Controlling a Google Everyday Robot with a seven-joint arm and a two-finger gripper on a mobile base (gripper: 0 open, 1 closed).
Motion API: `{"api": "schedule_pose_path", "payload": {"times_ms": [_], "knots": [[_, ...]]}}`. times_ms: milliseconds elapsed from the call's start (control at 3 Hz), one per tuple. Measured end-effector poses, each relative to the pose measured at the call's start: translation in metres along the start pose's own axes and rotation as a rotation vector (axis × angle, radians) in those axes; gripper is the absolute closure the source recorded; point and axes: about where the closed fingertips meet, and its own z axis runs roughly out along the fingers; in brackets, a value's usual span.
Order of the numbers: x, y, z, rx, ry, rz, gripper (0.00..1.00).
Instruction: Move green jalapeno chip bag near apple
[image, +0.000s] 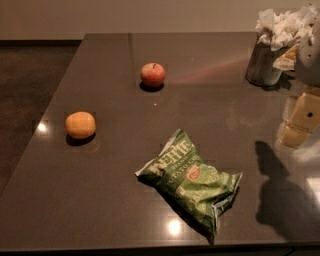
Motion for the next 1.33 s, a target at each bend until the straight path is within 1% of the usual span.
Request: {"api": "schedule_pose_path", "payload": {"times_ms": [333, 667, 1000, 1333], "knots": [[-0.003, 0.002, 0.0, 0.001, -0.009, -0.001, 0.0], [-0.017, 0.017, 0.01, -0.036, -0.069, -0.009, 0.0], [-0.041, 0.044, 0.026, -0.099, -0.137, -0.026, 0.0], [-0.064, 0.075, 0.046, -0.15, -0.179, -0.048, 0.0]]}}
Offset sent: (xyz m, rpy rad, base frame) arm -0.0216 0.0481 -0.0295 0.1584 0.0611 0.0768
